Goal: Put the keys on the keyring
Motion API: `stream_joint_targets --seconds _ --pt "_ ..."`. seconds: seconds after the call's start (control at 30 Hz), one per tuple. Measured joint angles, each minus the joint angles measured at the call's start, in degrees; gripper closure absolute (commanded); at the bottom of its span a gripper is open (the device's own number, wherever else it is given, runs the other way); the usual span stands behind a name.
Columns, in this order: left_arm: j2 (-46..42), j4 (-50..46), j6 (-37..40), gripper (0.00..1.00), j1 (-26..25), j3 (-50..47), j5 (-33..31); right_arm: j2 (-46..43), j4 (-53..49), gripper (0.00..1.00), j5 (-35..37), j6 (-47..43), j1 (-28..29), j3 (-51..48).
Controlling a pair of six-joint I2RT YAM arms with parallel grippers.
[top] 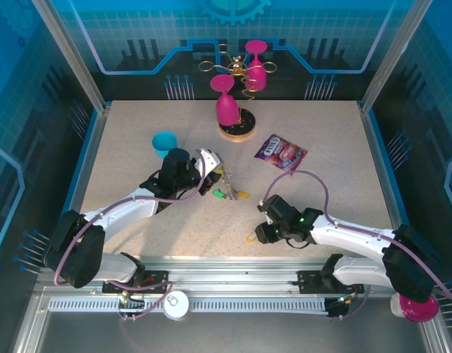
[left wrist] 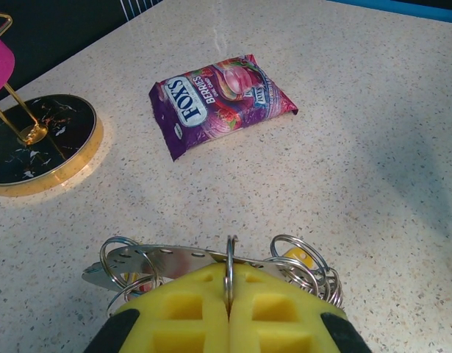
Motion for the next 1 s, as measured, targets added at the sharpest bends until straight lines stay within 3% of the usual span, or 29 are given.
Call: stream_joint_targets --seconds 0.8,1.0 --pt "-0.4 0.0 1.3 1.00 -0.3 0.0 1.0 8.8 0.3 0.77 -5.6 -7.4 -1.7 4.5" --pt "-0.4 -0.1 1.3 1.00 -0.3 0.0 1.0 9.0 0.3 0.78 -5.7 -8.3 -1.9 5.0"
